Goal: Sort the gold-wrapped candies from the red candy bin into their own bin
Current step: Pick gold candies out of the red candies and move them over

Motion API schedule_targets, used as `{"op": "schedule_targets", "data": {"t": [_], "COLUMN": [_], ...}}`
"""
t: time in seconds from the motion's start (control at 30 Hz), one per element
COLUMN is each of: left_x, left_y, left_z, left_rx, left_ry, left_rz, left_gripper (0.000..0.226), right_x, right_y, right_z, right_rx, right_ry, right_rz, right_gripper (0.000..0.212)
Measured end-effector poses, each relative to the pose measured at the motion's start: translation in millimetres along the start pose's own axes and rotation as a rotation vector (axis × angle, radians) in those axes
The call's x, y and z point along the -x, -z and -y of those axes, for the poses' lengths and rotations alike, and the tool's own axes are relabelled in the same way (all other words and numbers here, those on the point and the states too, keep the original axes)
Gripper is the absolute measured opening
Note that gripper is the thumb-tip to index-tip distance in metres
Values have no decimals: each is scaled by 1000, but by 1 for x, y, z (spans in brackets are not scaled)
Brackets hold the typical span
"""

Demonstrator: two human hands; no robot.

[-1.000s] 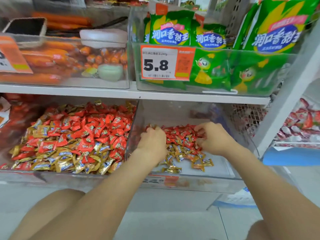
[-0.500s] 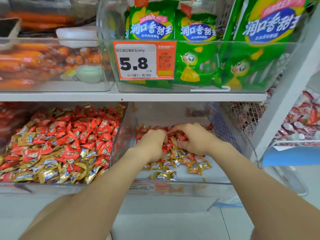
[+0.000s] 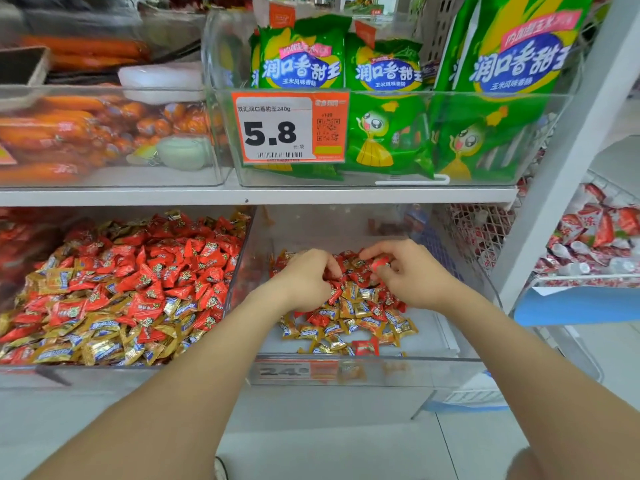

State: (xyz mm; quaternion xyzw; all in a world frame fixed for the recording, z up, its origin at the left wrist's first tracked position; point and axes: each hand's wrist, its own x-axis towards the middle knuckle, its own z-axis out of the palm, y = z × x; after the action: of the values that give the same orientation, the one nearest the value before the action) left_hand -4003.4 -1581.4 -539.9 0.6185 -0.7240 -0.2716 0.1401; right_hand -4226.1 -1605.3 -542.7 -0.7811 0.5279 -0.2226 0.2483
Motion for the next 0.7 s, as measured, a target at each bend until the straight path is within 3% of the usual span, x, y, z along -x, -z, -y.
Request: {"op": "schedule_targets", "data": {"t": [0.13,0.27,0.37,0.47,0.6,0.7], "left_x": [-5,-10,-13,-13,-15,-19], "left_y": [-11,-17,-20,-26,-31,-34], "left_z": [-2,2,6,6,11,17], "left_rx": [-64,-58,-82,-121,-207,-164], "left_ry": [30,-3,22,37,9,-17], "left_rz": [-29,48,131,178,170,135], "left_gripper": [35,45,54,51,35,26], "right_x": [4,13,19,18,22,21], "right_y": [3,2,-9,-20,-15,2], "right_z": [11,21,24,26,28,24], "right_rx": [-21,160,258,373,319,196], "right_ry": [-88,-29,-3,73,47,-78], "right_rz": [53,406,602,604,610,375], "right_gripper": [37,7,28,23,9,26]}}
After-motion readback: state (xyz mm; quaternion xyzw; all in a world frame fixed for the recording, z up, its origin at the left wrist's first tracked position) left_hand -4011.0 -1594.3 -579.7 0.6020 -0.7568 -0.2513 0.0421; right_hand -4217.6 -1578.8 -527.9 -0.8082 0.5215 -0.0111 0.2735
